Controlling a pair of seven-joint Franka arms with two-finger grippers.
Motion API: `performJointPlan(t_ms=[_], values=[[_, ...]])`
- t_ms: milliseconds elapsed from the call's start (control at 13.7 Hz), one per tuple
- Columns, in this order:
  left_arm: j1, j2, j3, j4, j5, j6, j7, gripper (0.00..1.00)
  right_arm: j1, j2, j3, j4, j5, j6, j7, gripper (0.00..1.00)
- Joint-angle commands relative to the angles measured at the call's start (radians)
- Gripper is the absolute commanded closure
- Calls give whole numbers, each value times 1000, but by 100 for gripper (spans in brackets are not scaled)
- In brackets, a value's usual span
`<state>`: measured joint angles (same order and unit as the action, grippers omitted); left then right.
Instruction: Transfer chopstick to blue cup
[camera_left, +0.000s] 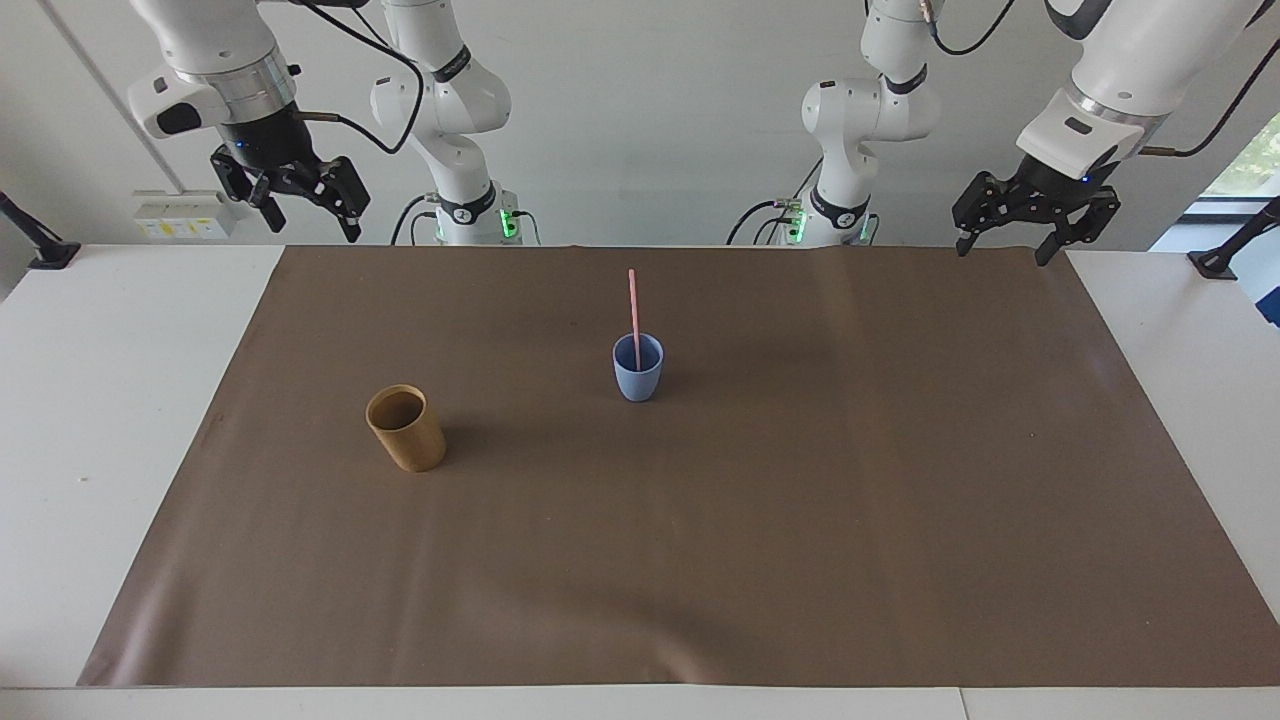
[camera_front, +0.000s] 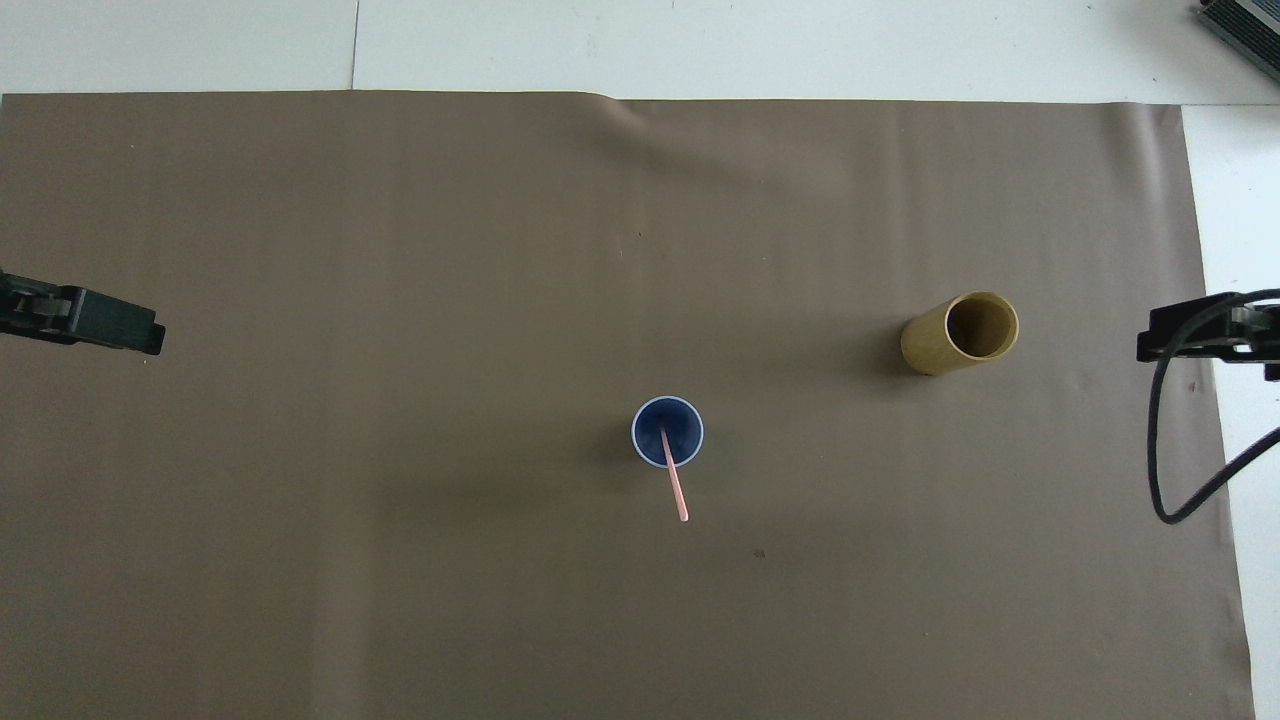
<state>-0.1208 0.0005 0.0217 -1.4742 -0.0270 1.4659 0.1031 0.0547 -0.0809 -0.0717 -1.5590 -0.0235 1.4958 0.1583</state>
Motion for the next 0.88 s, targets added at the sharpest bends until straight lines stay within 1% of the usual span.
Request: performJointPlan(t_ms=[0, 146, 292, 365, 438, 511, 584, 803], values=[[15, -10, -11, -2, 13, -16, -5, 0, -4, -19, 12, -26, 0, 15, -20, 0], [15, -10, -11, -2, 13, -16, -5, 0, -15, 19, 12, -1, -21, 20, -31, 0], [15, -10, -11, -2, 13, -16, -5, 0, -10, 94, 15, 109, -19, -58, -34, 0], [15, -10, -11, -2, 13, -16, -5, 0, -9, 105, 15, 125, -16, -58, -32, 0], [15, -10, -11, -2, 13, -16, -5, 0, -7, 104, 15, 119, -3, -25, -26, 0], [15, -10, -11, -2, 13, -16, -6, 0, -6, 83, 15, 78, 0, 4, -17, 0], [15, -10, -11, -2, 13, -16, -6, 0, -7, 40, 16, 12, 0, 20, -25, 0], [15, -10, -11, -2, 13, -16, -6, 0, -6, 36, 16, 17, 2, -31, -32, 0]])
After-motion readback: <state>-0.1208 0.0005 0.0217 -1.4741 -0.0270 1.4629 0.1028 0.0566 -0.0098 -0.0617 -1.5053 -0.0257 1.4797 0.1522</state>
